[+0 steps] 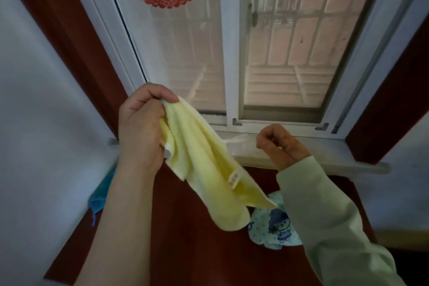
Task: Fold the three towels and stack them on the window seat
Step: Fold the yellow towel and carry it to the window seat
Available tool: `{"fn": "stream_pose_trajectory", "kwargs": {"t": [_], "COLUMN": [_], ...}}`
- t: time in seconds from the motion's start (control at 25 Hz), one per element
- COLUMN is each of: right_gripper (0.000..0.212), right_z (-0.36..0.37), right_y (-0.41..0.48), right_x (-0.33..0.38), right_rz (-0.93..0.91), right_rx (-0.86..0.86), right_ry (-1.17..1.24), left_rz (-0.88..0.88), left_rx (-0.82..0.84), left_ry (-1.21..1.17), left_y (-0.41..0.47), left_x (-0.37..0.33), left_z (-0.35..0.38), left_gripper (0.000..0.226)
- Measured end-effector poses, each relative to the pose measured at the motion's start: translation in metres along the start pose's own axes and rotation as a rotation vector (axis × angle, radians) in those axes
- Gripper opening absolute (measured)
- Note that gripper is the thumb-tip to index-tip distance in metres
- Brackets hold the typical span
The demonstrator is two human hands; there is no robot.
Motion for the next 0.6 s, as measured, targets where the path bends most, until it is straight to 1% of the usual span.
{"fn": "stream_pose_trajectory", "kwargs": {"t": [0.04, 0.12, 0.24, 0.28, 0.36, 0.44, 0.48, 0.52, 0.56, 0.6], "right_gripper": [0.023, 0.021, 0.033, 0.033, 0.026, 0.023, 0.018, 0.007, 0.004, 0.011], "right_z": [0.006, 0.034, 0.102, 0.121, 0.154, 0.166, 0.166, 0.164, 0.160, 0.154], "right_y": [0.000, 0.000, -0.013, -0.018, -0.023, -0.021, -0.017, -0.013, -0.010, -0.006], "right_x": [0.001, 0.010, 0.023, 0.028, 0.033, 0.032, 0.031, 0.029, 0.028, 0.027], "right_rz": [-0.004, -0.020, -0.085, -0.113, -0.147, -0.137, -0.108, -0.072, -0.043, -0.019], "right_rx": [-0.004, 0.081, 0.319, 0.383, 0.457, 0.437, 0.424, 0.409, 0.388, 0.355], "right_ry": [0.058, 0.113, 0.037, 0.025, 0.032, 0.037, 0.036, 0.035, 0.041, 0.062], "left_rz": [-0.029, -0.078, -0.111, -0.117, -0.119, -0.094, -0.084, -0.076, -0.067, -0.058], "left_rx": [-0.036, -0.044, 0.055, 0.082, 0.113, 0.129, 0.117, 0.086, 0.048, 0.018], "left_ry": [-0.010, -0.036, -0.025, -0.008, 0.042, 0.090, 0.110, 0.137, 0.175, 0.220], "left_y": [0.000, -0.005, -0.011, -0.012, -0.014, -0.014, -0.013, -0.011, -0.008, -0.005], "left_x": [0.005, 0.012, 0.015, 0.016, 0.014, 0.010, 0.010, 0.011, 0.013, 0.016], "left_z": [-0.012, -0.021, -0.017, -0.016, -0.020, -0.030, -0.038, -0.050, -0.063, -0.073], "left_gripper": [0.040, 0.040, 0.035, 0.035, 0.036, 0.040, 0.043, 0.048, 0.051, 0.051]}}
Point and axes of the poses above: each hand's wrist, its own y-axis towards the middle knuckle, its own z-axis out of the palm, x = y × z, the point moved 10 cm from there along y, towards the middle knuckle
